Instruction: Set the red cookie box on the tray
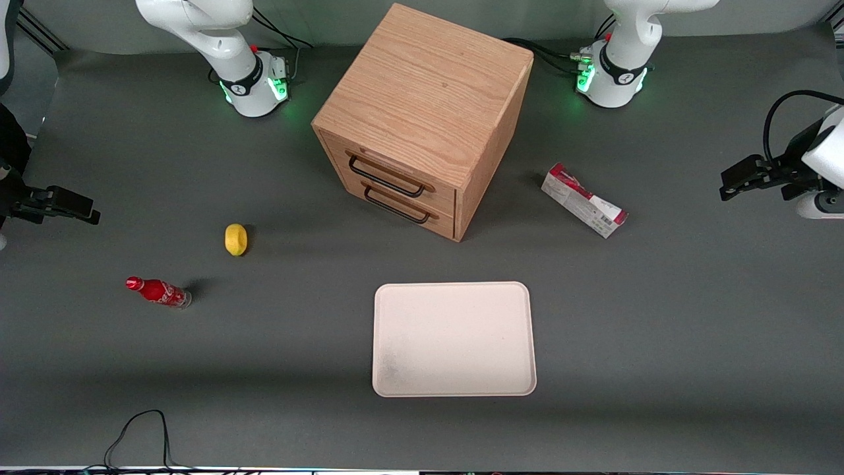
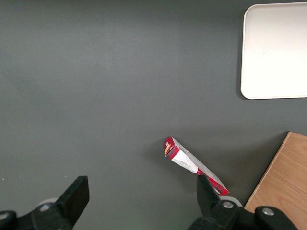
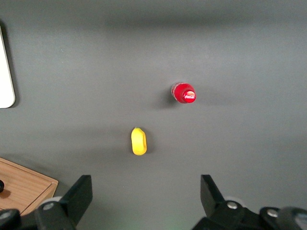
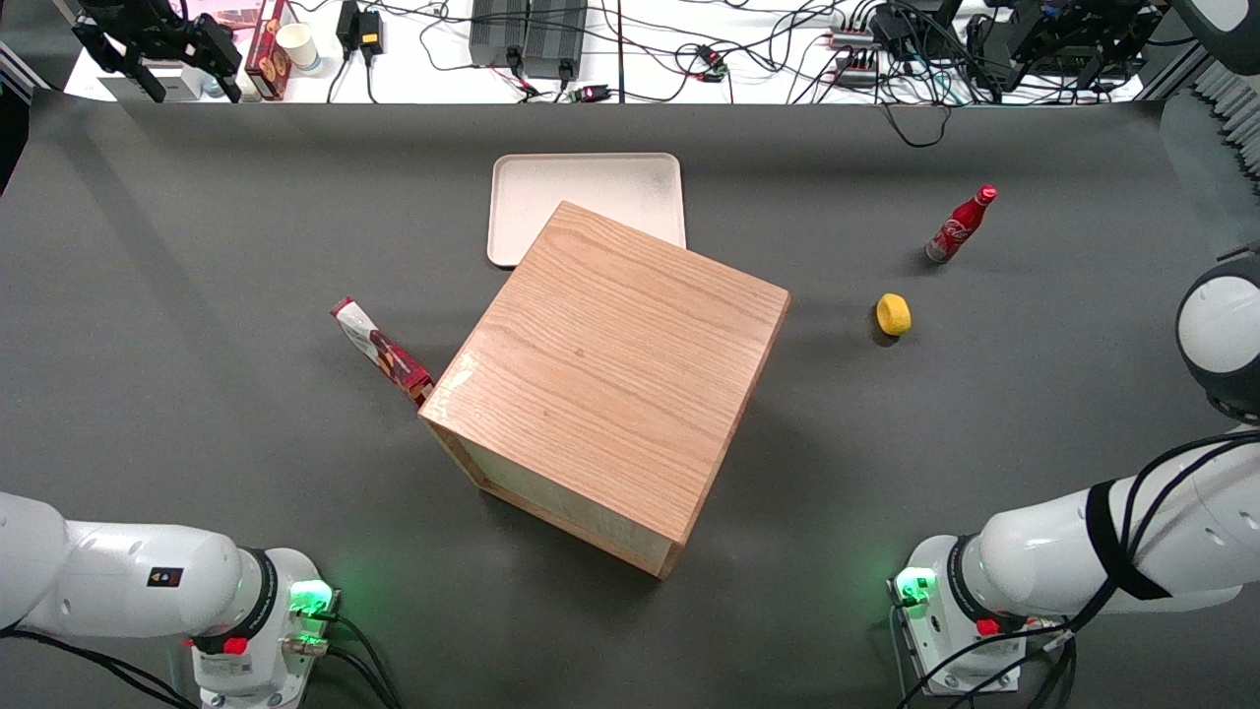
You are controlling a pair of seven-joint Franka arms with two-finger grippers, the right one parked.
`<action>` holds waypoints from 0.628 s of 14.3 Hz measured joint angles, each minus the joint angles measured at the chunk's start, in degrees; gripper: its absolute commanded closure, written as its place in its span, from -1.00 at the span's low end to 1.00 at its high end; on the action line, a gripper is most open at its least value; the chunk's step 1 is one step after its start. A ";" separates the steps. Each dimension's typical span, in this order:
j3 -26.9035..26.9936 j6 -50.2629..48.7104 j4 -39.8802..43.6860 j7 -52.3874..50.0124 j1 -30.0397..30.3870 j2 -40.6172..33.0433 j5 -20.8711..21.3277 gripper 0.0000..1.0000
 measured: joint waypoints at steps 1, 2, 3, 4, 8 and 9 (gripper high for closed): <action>0.00 -0.04 0.00 0.00 0.00 0.00 0.00 -1.00; 0.00 -0.10 0.00 0.00 0.00 0.01 0.00 -1.00; 0.00 -0.23 0.00 0.00 0.00 0.01 0.00 -1.00; 0.00 -0.39 0.00 0.00 0.00 0.03 -0.01 -1.00; -0.01 -1.96 -0.17 -0.02 -0.35 0.12 -0.17 -1.00; -0.03 -2.45 -0.38 -0.04 -0.55 0.03 -0.23 -1.00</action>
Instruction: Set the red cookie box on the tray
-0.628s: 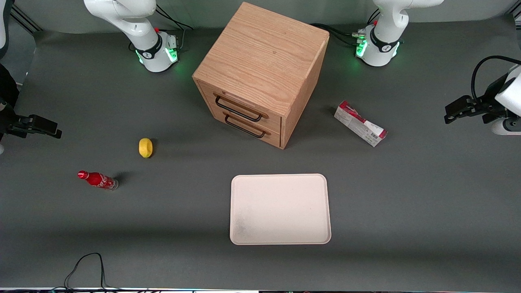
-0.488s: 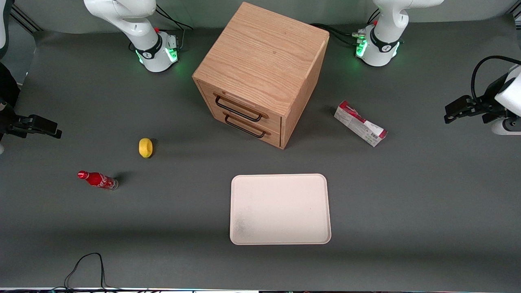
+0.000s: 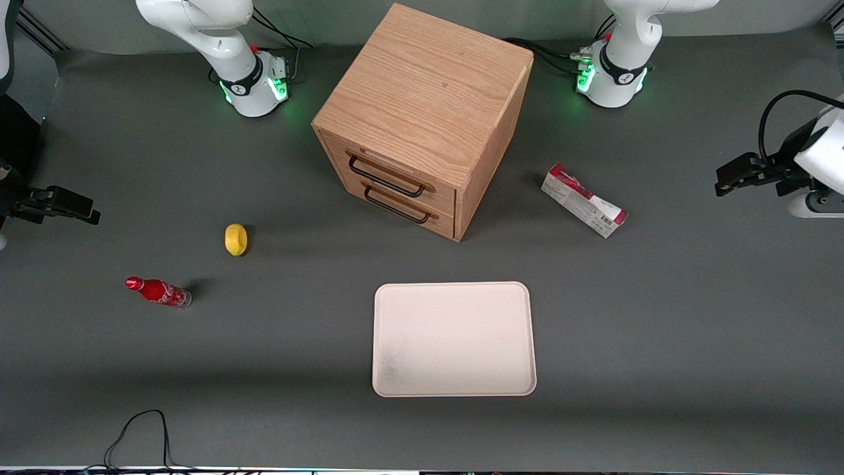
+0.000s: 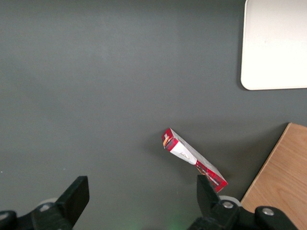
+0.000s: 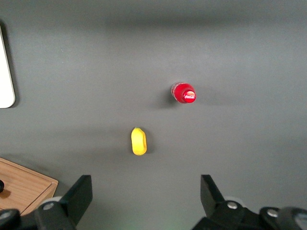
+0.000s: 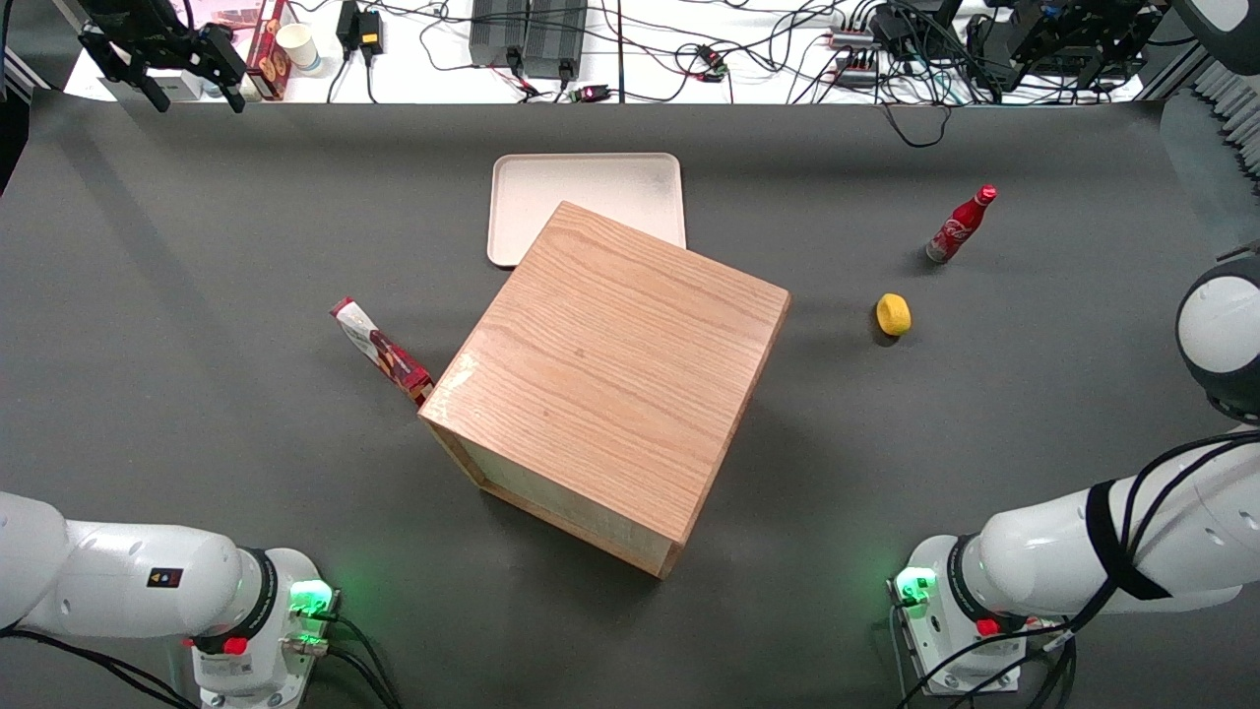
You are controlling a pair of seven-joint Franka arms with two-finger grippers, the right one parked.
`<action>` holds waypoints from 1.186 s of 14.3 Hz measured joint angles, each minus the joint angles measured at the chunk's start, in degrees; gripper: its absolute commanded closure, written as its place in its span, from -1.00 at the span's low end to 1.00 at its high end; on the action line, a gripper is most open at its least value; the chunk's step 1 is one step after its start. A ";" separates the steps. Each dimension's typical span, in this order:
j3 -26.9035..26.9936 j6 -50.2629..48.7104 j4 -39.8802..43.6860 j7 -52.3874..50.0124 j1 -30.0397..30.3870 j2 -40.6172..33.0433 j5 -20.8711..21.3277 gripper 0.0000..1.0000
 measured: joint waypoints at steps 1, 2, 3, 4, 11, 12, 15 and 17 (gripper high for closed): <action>-0.02 -0.14 -0.81 -0.01 -0.16 -0.55 -0.04 -1.00; -0.06 -0.15 -2.44 -0.02 -0.27 -1.74 -0.09 -1.00; -0.22 -0.12 -4.74 -0.39 -0.47 -3.60 -0.22 -1.00; -0.77 0.17 -7.61 -1.99 -0.81 -5.96 -0.37 -1.00; -8.99 6.65 -30.53 -19.63 -6.70 -24.08 -2.78 -1.00; -9.68 6.75 -32.67 -21.56 -7.41 -26.04 -3.17 -1.00; -10.22 6.81 -36.72 -30.98 -9.18 -29.80 -3.97 -1.00; -10.21 6.96 -37.96 -39.84 -9.57 -30.33 -4.61 -1.00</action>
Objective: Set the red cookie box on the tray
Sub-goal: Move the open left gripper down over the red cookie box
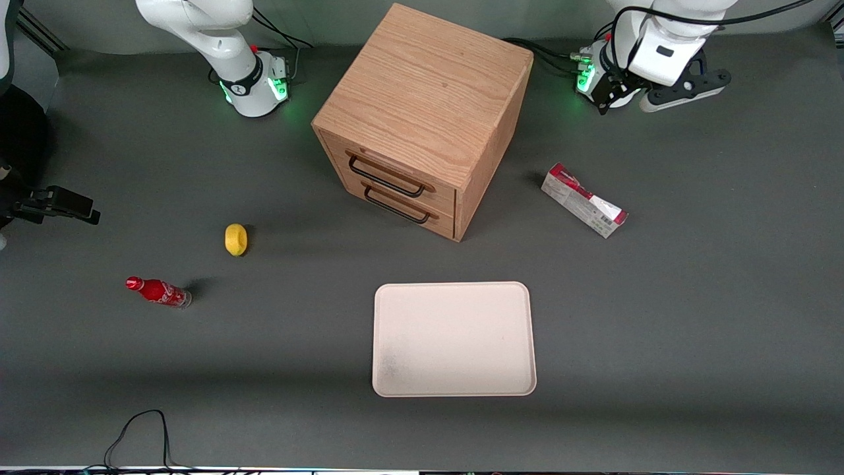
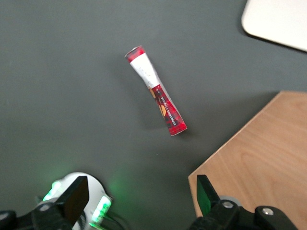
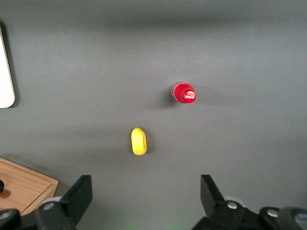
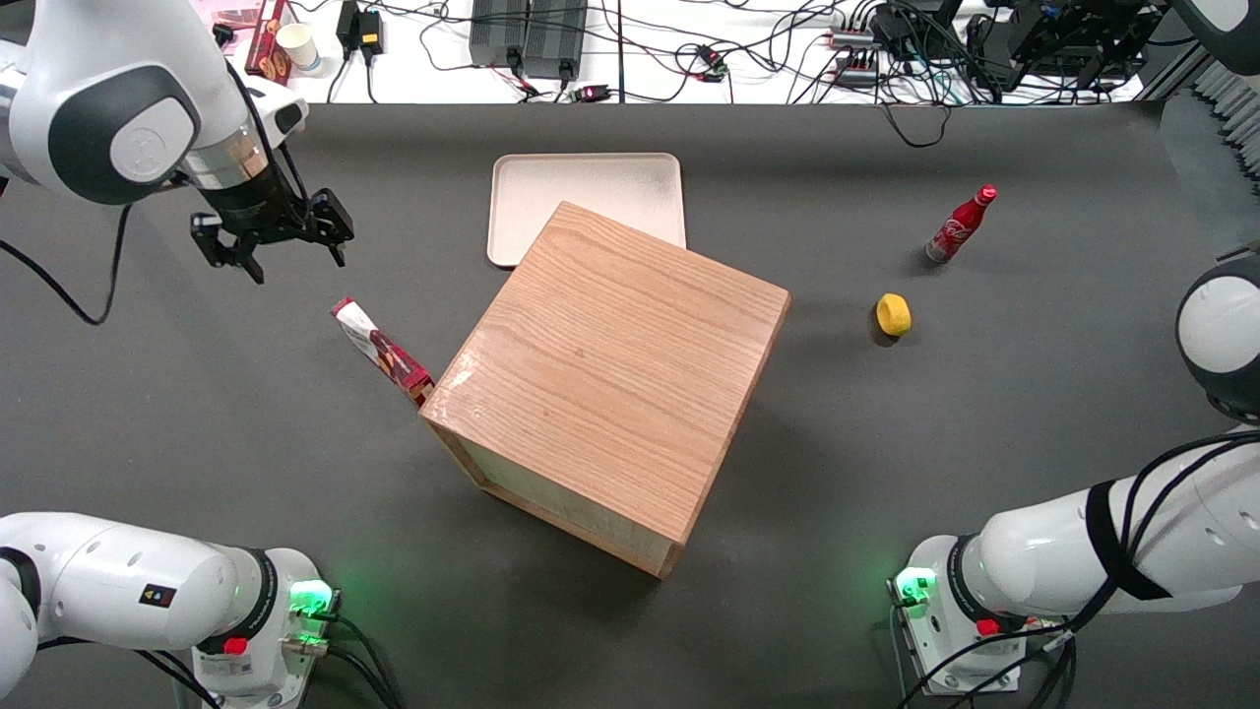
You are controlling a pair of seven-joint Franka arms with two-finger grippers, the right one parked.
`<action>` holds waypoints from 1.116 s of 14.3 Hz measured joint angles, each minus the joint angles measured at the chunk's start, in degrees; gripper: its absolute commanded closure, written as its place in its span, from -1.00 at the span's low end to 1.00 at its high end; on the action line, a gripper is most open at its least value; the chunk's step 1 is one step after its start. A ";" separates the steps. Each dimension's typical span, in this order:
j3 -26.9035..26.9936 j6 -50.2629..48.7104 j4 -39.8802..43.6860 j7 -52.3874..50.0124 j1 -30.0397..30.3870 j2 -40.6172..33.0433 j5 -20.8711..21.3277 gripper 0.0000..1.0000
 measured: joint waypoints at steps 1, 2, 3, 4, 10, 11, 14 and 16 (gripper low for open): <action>0.09 0.19 -0.48 -4.47 0.01 0.02 -0.36 -1.00; 0.35 0.66 -1.00 -8.93 0.02 0.02 -0.62 -1.00; 0.71 1.28 -1.42 -13.27 0.06 0.02 -0.95 -1.00; 1.13 2.13 -1.88 -18.09 0.11 0.00 -1.14 -1.00; 2.94 13.69 -10.12 -31.19 0.51 -0.74 -1.33 -1.00; 2.94 17.60 -13.00 -31.71 0.53 -0.66 -1.36 -1.00; 2.86 28.09 -20.16 -32.26 0.52 1.08 -1.49 -1.00; 2.54 33.45 -21.59 -32.69 0.49 4.65 -1.52 -1.00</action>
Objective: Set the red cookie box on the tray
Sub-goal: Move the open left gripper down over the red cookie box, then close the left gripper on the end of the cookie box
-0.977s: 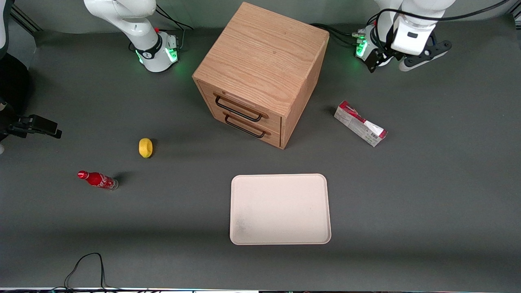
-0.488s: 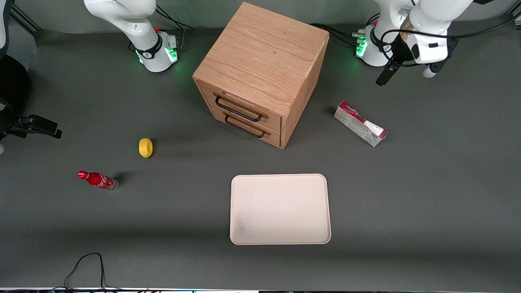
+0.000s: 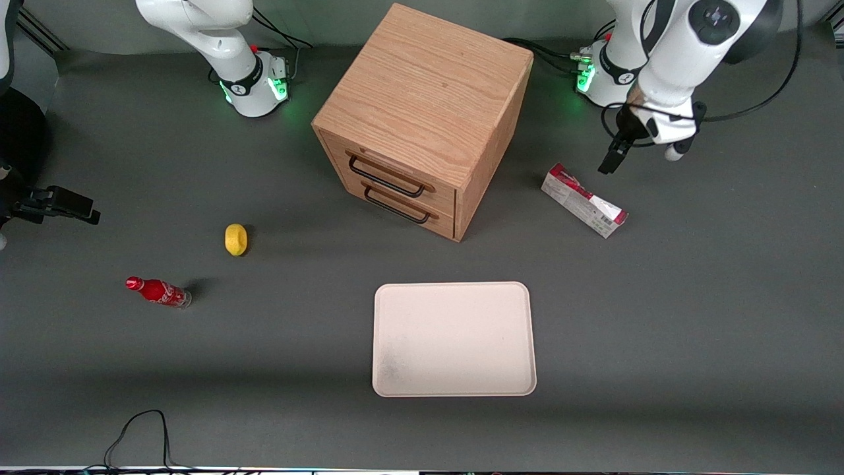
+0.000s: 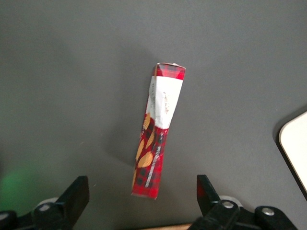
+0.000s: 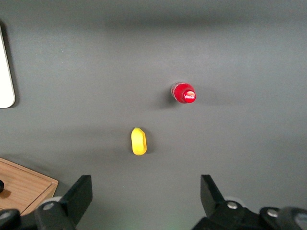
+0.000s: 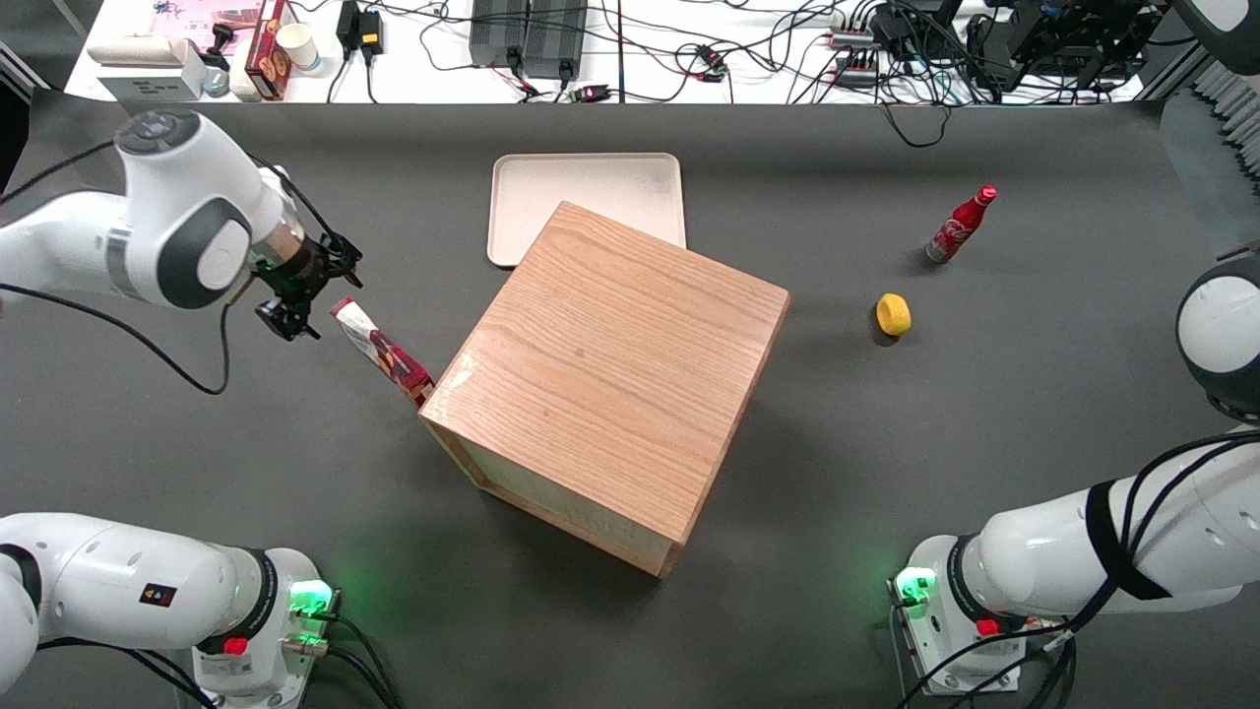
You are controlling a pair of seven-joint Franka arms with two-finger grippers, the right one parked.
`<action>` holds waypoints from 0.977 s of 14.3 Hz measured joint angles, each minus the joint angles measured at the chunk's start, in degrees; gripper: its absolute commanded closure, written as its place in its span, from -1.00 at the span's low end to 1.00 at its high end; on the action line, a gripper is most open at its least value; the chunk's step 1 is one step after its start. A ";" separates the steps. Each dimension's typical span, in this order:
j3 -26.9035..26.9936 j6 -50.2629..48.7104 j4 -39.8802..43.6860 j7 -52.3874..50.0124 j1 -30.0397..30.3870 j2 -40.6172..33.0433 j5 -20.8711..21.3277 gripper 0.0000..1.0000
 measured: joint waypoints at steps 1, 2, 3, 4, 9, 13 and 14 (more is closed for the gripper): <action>-0.27 2.61 -0.11 -0.33 -0.03 2.38 0.00 -1.00; -0.65 5.10 -0.12 -0.54 -0.05 4.92 0.00 -1.00; -1.04 7.44 -0.11 -0.67 -0.07 7.48 0.00 -1.00; -1.34 9.40 -0.10 -0.76 -0.08 9.89 0.01 -1.00; -1.41 15.68 -0.03 -0.79 -0.02 17.33 0.74 -1.00; -1.39 19.12 -0.05 -0.79 0.00 21.32 1.46 -1.00; -1.39 19.93 -0.06 -0.79 0.00 22.05 1.47 -1.00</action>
